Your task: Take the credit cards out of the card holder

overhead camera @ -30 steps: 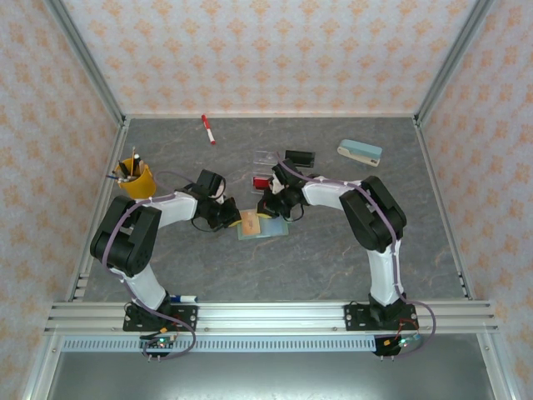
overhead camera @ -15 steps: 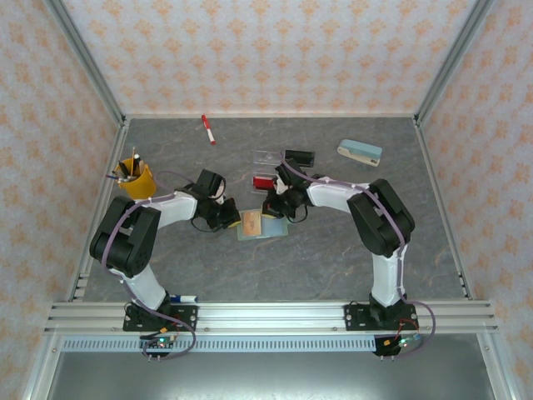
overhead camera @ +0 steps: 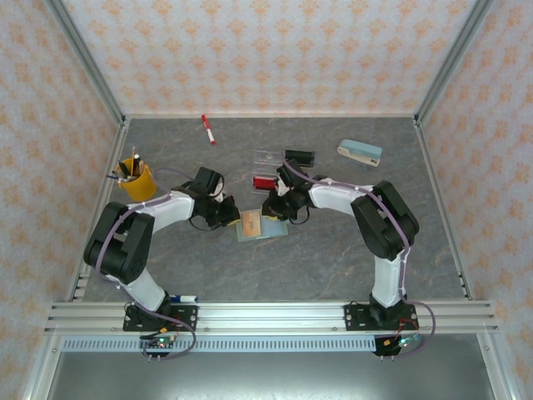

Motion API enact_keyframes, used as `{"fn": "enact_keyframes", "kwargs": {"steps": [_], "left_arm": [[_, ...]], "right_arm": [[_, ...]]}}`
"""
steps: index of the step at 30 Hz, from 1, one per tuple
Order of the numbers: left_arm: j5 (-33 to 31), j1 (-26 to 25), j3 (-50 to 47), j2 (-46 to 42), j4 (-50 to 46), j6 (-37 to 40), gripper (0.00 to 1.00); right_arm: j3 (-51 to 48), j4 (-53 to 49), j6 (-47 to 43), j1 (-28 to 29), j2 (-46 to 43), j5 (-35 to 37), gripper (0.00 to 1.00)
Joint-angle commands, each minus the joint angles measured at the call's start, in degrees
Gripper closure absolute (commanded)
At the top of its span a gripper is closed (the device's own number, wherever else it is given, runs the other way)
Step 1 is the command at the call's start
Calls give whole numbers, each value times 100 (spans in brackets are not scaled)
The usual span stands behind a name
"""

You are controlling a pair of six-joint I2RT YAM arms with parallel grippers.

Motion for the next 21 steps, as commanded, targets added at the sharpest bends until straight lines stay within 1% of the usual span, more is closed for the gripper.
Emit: {"fn": "enact_keyframes", "kwargs": {"steps": [1,4,6,12,15,21], "left_arm": [[159,-52,117,-192,97,-46,95],[183,-93,143,-25,157,-74,96],[129,-98,163,125,142,-92,96],[-234,-98,184,474,-127,-219,98],[-411,-98,117,543,-271,-224,98],[-506,-98,-81,644,-360,-165,98]], "right_arm": [[118,61,20,105,127,-148,76],[197,101,55,126,256,-224,75],[251,136,83,152,310,-297,78],[373,10,114,171,475,-148,79],[376,-41,97,171,530,-81,79],[389,139,111,180,573,-274,79]]}}
